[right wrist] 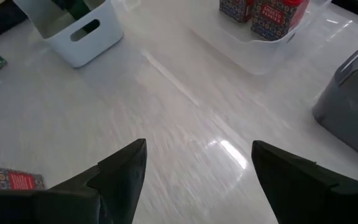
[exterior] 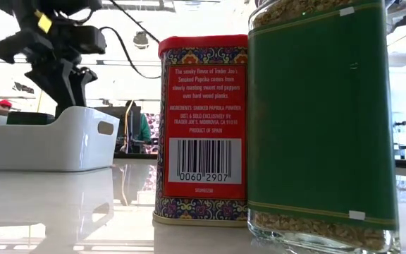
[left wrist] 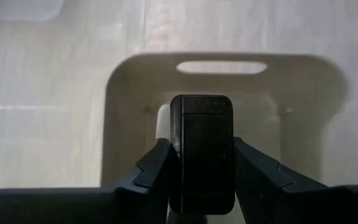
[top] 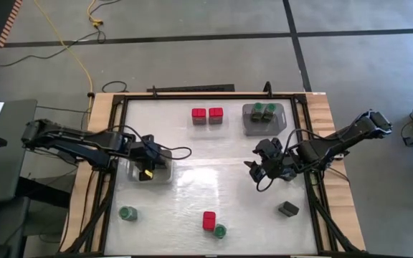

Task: Sort spices by type
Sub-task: Put the black seasoning bottle into the gray bin

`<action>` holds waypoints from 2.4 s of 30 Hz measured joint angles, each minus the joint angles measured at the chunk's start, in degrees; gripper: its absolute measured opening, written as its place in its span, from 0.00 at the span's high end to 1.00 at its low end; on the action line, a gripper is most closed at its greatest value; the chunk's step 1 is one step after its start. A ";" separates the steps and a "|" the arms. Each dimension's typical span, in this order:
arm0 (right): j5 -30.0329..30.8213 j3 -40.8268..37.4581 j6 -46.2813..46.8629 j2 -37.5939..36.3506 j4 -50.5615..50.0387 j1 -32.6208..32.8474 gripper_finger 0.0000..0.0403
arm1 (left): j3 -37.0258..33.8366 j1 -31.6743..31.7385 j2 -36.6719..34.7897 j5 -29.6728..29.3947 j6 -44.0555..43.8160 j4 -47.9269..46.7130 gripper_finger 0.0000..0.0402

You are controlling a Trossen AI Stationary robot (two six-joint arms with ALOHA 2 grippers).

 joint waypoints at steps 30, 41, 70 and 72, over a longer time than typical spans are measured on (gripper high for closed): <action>0.00 0.00 -0.12 0.00 0.20 0.00 0.21 | -1.51 4.21 0.02 1.98 0.12 2.21 0.66; 0.00 0.00 -0.12 0.00 0.20 0.00 0.21 | -1.51 4.19 0.02 1.27 1.86 2.21 0.66; 0.00 0.00 -0.07 0.00 0.24 0.00 0.21 | -1.48 4.17 0.02 1.31 -2.19 2.16 0.56; 0.00 0.00 -0.07 0.00 0.26 0.00 0.21 | -1.46 4.17 0.02 1.31 -2.19 2.16 0.55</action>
